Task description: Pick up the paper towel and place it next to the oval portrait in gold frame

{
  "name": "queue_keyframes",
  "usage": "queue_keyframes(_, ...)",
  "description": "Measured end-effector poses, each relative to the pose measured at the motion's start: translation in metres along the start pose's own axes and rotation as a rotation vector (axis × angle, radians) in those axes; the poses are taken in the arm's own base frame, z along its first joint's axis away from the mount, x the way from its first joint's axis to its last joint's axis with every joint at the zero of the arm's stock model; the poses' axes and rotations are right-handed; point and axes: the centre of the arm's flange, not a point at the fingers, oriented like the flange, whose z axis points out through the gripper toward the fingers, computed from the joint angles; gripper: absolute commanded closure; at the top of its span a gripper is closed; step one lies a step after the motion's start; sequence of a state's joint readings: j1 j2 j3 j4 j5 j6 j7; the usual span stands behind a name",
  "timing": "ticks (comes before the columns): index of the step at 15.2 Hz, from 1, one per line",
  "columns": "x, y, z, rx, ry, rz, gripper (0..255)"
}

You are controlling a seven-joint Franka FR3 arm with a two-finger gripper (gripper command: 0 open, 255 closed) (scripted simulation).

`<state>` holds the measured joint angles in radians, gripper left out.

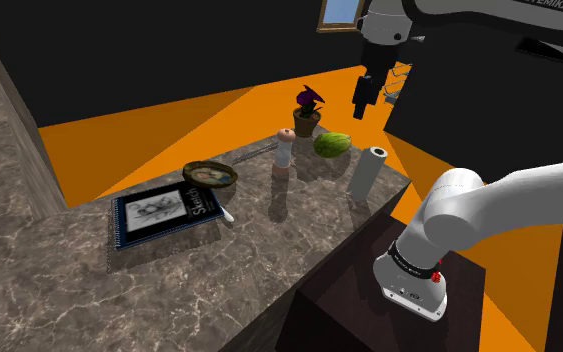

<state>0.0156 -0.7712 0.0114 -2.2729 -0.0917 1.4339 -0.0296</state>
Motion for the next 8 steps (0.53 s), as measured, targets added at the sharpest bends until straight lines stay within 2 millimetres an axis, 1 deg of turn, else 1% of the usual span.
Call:
queue_keyframes(1,0.000,0.000,0.000,0.000,0.000,0.000,0)
queue_keyframes(2,-0.001,0.004,0.005,0.003,0.002,-0.001,0)
queue_keyframes(6,-0.011,0.037,0.039,0.027,0.017,-0.009,0)
queue_keyframes(8,-0.015,0.058,0.061,0.040,0.025,-0.013,0)
